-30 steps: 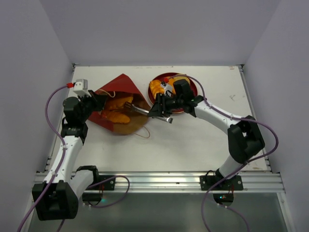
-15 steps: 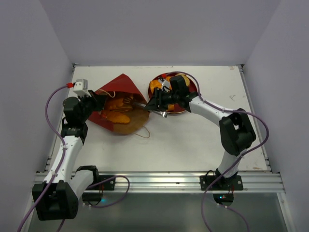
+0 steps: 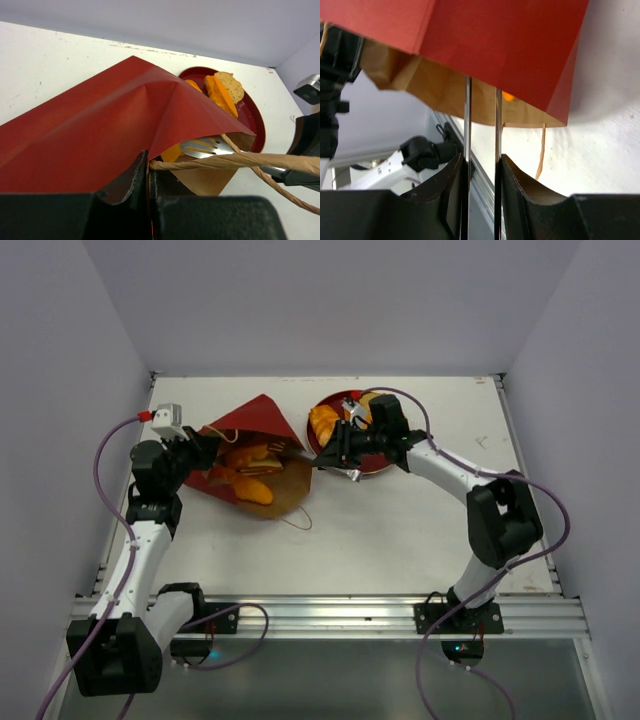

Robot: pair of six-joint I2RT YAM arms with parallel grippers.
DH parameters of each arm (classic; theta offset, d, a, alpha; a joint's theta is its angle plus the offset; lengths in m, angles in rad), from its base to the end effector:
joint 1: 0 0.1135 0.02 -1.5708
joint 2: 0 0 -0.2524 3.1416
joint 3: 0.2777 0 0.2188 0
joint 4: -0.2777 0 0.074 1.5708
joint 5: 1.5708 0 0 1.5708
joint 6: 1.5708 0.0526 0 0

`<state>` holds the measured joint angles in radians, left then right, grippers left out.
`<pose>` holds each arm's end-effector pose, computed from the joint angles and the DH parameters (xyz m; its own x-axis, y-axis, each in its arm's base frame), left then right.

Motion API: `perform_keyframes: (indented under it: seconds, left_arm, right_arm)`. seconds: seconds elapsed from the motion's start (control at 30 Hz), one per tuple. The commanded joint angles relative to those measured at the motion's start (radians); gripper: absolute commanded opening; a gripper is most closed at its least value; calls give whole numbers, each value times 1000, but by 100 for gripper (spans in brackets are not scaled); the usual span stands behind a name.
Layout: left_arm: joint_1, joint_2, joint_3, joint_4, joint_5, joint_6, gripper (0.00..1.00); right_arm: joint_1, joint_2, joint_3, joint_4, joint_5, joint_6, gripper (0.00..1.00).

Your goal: Take the fake bread out of the paper bag

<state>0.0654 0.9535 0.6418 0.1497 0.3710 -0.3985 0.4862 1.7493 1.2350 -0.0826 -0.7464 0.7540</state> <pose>0.2148 -0.0050 0.2920 -0.2632 -0.3796 -0.8869 0.2105 0.8746 -0.4368 0.3110 0.2048 0.2473 -0.9370 0.0732 -0.3416 -0.2718 0.4616 0.8444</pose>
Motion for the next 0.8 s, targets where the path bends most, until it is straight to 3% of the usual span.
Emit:
perform_keyframes:
  seconds: [0.0,0.13,0.2,0.63,0.77]
  left_arm:
    - [16,-7,-2,16,-24,17,9]
    - [16,-9,1,8,-55,-2,9]
    - [16,-2,9,8,-57,-14,8]
    - [17,31,67,-2,-35,-83,9]
    - [19,44,87,-9,-40,-88,9]
  right_arm:
    - [-34,-132,-9,-37,-129,-128,0]
    - [-32,-218,-40,-251,-140,-352,0]
    - [-34,-275,-55,-273,-125,-444,0]
    - [-32,-479,-97,-261,-80,-588,0]
    - [-31,-504,-88,-313,-132,-648,0]
